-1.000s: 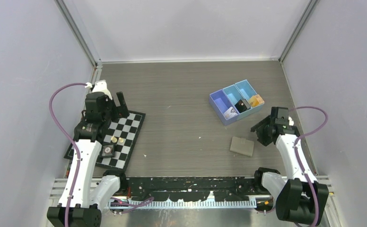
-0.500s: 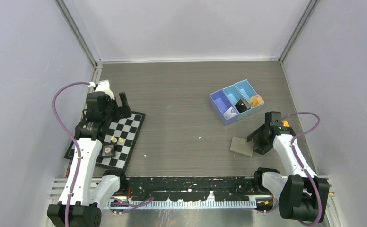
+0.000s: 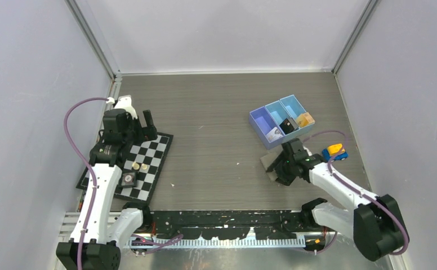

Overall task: Put the credit cards into the card holder
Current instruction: Move the card holder to the center of the board, then pick up the card holder from the center of the board.

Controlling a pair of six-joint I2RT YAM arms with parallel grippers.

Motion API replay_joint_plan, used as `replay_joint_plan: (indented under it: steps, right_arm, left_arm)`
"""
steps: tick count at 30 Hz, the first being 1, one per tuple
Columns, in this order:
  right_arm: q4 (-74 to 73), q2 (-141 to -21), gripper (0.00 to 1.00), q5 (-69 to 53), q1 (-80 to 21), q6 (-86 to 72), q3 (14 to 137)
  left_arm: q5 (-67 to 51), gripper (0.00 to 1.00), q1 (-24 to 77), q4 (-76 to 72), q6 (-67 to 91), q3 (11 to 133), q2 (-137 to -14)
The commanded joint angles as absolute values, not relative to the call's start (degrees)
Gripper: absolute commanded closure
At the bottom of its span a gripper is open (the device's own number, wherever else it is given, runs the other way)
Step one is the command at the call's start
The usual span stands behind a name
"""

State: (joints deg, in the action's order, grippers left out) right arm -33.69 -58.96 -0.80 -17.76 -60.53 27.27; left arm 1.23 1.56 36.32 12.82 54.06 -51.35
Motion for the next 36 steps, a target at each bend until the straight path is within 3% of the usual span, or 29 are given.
replay_joint_plan:
  steps: [1, 6, 12, 24, 29, 36]
  right_arm:
    - [-21.8, -64.6, 0.42, -0.2, -27.0, -69.0, 28.1]
    - [-19.0, -72.5, 0.42, 3.3, -35.9, -66.8, 35.2]
    - [-26.9, -73.1, 0.39, 7.5, -36.2, -57.8, 42.7]
    - [-43.0, -70.4, 0.34, 3.0, -13.2, -39.7, 44.6]
    - [-40.5, -73.0, 0.31, -3.7, -12.2, -36.4, 44.1]
    - [-34.7, -78.2, 0.34, -7.0, -11.7, -35.5, 42.3]
  left_arm:
    - [0.3, 0.00, 2.0, 33.8, 11.8, 53.8, -51.5]
    - [-2.8, 0.00, 2.5, 33.7, 12.2, 53.7, -52.5]
    - [-8.1, 0.00, 4.9, 34.5, 12.5, 54.4, -55.7]
    - [-13.4, 0.00, 5.0, 33.0, 12.6, 53.6, -56.6]
    - [-12.6, 0.00, 5.0, 33.3, 12.1, 53.5, -56.3]
    - [-11.4, 0.00, 5.5, 33.8, 11.5, 53.5, -56.0]
